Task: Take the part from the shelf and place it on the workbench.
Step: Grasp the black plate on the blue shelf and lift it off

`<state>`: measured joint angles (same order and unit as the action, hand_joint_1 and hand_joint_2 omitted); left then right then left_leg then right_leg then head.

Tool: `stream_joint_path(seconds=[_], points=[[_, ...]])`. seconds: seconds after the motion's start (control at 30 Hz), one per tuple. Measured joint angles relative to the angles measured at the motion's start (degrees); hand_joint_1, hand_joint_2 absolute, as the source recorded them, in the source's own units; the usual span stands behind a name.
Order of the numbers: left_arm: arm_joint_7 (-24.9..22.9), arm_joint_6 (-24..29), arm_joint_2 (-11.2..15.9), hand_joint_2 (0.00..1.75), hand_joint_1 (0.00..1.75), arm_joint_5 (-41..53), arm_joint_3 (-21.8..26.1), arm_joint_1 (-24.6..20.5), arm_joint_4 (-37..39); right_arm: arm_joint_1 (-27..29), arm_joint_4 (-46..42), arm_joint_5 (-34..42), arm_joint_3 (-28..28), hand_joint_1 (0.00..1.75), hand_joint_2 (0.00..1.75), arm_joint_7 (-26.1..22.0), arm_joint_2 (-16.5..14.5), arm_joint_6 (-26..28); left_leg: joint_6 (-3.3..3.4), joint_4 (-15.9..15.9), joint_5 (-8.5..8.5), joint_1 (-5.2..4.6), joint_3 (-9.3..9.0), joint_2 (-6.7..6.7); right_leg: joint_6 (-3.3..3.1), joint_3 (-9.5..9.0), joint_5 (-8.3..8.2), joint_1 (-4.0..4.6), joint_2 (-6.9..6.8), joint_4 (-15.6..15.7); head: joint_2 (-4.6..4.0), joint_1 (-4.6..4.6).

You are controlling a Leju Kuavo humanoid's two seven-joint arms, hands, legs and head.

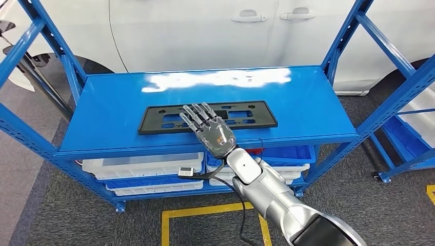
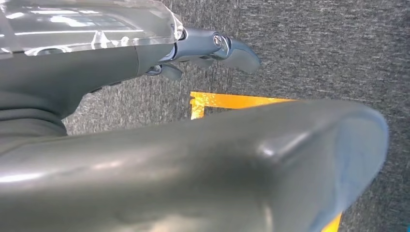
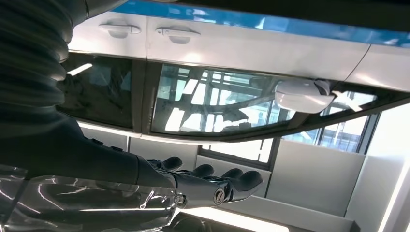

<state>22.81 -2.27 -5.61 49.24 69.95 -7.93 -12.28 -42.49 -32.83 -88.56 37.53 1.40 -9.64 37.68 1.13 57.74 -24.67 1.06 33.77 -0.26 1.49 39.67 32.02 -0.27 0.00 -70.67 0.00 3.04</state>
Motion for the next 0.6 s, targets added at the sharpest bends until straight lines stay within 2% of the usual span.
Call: stream_joint_path(seconds=[0.03, 0.07, 0.1, 0.17, 0.2, 0.23, 0.27, 0.3, 0.37, 0.43, 0.5, 0.53, 0.57, 0.6], points=[[-0.01, -0.02, 0.01, 0.00, 0.00, 0.00, -0.04, 0.01, 0.00, 0.02, 0.34, 0.00, 0.58, 0.00, 1.75, 0.15, 0.09, 0.00, 0.01, 0.01, -0.01, -0.01, 0.01, 0.00, 0.09, 1.55, 0.96, -0.06, 0.00, -3.17, 0.00, 0.00], [-0.01, -0.02, 0.01, 0.00, 0.00, 0.00, -0.08, 0.03, 0.00, 0.03, 0.75, 0.00, 1.23, 0.00, 1.75, 0.26, 0.19, 0.00, 0.00, 0.02, -0.02, -0.01, 0.00, -0.02, 0.09, 2.18, 0.80, -0.09, 0.00, -4.33, 0.00, 0.00], [-0.02, -0.02, 0.01, 0.00, 0.00, 0.00, -0.12, 0.04, 0.00, 0.02, 1.12, 0.00, 1.84, 0.00, 1.75, 0.32, 0.27, 0.00, -0.02, 0.03, -0.04, -0.01, -0.04, -0.06, -0.03, 1.63, -0.48, -0.10, 0.00, -3.01, 0.00, 0.00], [-0.03, -0.04, -0.04, 0.00, 0.00, 0.00, -0.25, 0.03, 0.00, -0.12, 1.68, 0.00, 2.86, 0.00, 1.75, 0.38, 0.34, 0.00, -0.17, 0.03, -0.12, -0.02, -0.21, -0.15, -0.56, -2.08, -4.55, 0.00, 0.01, 4.98, 0.00, 0.00], [-0.03, -0.07, -0.08, 0.00, 0.00, 0.00, -0.31, 0.01, 0.00, -0.28, 1.92, 0.00, 3.29, 0.00, 1.75, 0.39, 0.34, 0.00, -0.36, 0.06, -0.17, -0.10, -0.23, -0.17, -0.86, -3.93, -6.06, 0.16, 0.00, 8.95, 0.00, 0.00], [-0.03, -0.09, -0.12, 0.00, 0.00, 0.00, -0.35, -0.01, 0.00, -0.44, 2.16, -0.01, 3.68, 0.00, 1.75, 0.40, 0.34, 0.00, -0.59, 0.08, -0.20, -0.17, -0.23, -0.17, -1.10, -5.11, -6.84, 0.32, 0.00, 11.54, 0.00, 0.00], [-0.03, -0.10, -0.15, 0.00, 0.00, 0.00, -0.37, -0.02, 0.00, -0.56, 2.45, -0.01, 4.03, 0.00, 1.75, 0.43, 0.33, 0.00, -0.89, 0.05, -0.22, -0.22, -0.20, -0.17, -1.31, -5.59, -6.96, 0.50, 0.01, 12.69, 0.00, 0.00], [-0.03, -0.11, -0.16, 0.00, 0.00, 0.00, -0.38, -0.01, 0.01, -0.64, 2.77, -0.01, 4.34, 0.00, 1.75, 0.50, 0.33, 0.00, -1.23, -0.02, -0.19, -0.27, -0.20, -0.17, -1.47, -5.59, -6.94, 0.64, 0.02, 12.76, 0.00, 0.00], [-0.03, -0.12, -0.15, 0.00, 0.00, 0.00, -0.39, 0.00, 0.01, -0.78, 3.34, -0.01, 4.92, 0.00, 1.75, 0.83, 0.22, 0.00, -1.84, 0.13, -0.53, -0.25, -0.17, -0.15, -2.05, -5.76, -7.16, 0.39, 0.02, 13.18, 0.00, 0.00], [-0.02, -0.21, -0.13, 0.00, 0.00, 0.03, -0.42, -0.04, 0.01, -1.18, 4.05, 0.00, 5.61, 0.00, 1.75, 1.28, -0.16, 0.00, -2.34, 3.45, -2.76, -0.20, 1.22, -0.11, -2.70, -6.06, -7.44, 0.05, -0.05, 13.75, 0.00, 0.00], [-0.03, -0.44, -0.13, 0.00, 0.00, 0.10, -0.43, -0.03, 0.01, -1.57, 5.15, -0.01, 6.40, 0.00, 1.75, 1.72, -0.63, -0.01, -2.71, 10.92, -6.42, -0.09, 4.61, -0.08, -3.05, -6.11, -7.42, 0.17, -0.09, 13.80, 0.00, 0.00], [-0.03, -0.56, -0.13, 0.00, 0.00, 0.17, -0.44, 0.01, 0.01, -1.65, 5.79, -0.01, 6.83, 0.00, 1.75, 1.91, -0.84, -0.01, -2.86, 14.39, -7.61, -0.06, 6.28, -0.07, -3.12, -6.11, -7.37, 0.26, -0.09, 13.76, 0.00, 0.00], [-0.03, -0.67, -0.12, 0.00, 0.00, 0.24, -0.45, 0.04, 0.00, -1.70, 6.47, -0.01, 7.28, 0.00, 1.75, 2.09, -1.01, -0.02, -2.95, 16.27, -7.81, -0.05, 7.24, -0.07, -3.16, -6.13, -7.33, 0.33, -0.09, 13.70, 0.00, 0.00], [-0.03, -0.75, -0.10, 0.00, 0.00, 0.32, -0.45, 0.05, 0.00, -1.76, 7.12, -0.01, 7.78, 0.00, 1.75, 2.23, -1.24, -0.02, -2.97, 15.81, -6.85, -0.05, 7.10, -0.06, -3.17, -6.17, -7.26, 0.37, -0.07, 13.62, 0.00, 0.00]])
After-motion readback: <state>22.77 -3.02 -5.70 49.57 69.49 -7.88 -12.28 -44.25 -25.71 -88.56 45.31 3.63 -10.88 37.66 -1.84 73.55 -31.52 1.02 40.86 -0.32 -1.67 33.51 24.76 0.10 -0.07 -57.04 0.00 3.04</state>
